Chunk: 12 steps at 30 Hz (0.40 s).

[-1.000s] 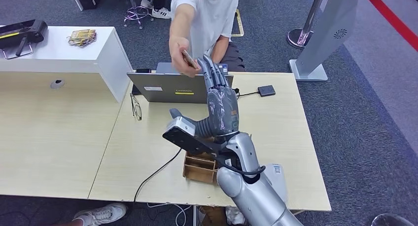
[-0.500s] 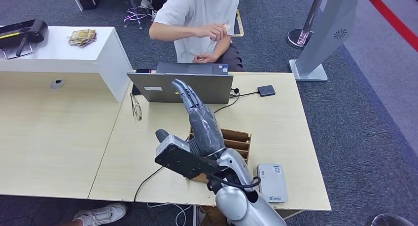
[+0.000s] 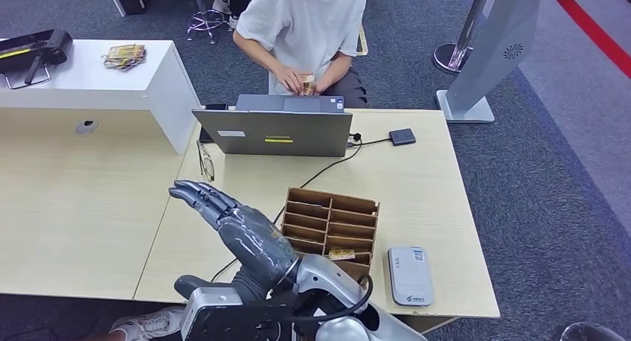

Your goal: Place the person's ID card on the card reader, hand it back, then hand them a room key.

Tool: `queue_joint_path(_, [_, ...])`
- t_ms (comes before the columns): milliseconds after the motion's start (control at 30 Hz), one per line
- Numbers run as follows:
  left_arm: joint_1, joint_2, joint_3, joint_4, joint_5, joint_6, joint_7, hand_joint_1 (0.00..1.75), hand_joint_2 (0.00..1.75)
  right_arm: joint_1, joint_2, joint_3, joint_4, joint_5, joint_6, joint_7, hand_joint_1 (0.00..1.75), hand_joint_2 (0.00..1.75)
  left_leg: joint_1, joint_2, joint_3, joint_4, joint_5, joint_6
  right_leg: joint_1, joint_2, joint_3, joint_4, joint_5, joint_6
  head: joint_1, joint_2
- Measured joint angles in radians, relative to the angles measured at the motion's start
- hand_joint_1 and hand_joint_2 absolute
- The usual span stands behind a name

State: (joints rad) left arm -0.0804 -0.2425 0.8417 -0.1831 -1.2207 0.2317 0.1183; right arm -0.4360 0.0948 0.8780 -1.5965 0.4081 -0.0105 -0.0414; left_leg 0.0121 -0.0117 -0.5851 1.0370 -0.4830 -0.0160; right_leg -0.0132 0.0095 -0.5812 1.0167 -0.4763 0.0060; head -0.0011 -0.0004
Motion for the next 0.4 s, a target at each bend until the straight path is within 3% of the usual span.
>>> queue_joint_path(400, [0.004,0.001,0.016,0.0,0.0,0.006,0.0,0.0,0.0,-0.013,-0.036,0.048,-0.006,0.004,-0.055,0.012,0.0,0.0,0.0,0.0,0.0,0.0,0.0,0.0,0.0,0.0,0.0,0.0,0.0,0.0,0.0,0.0])
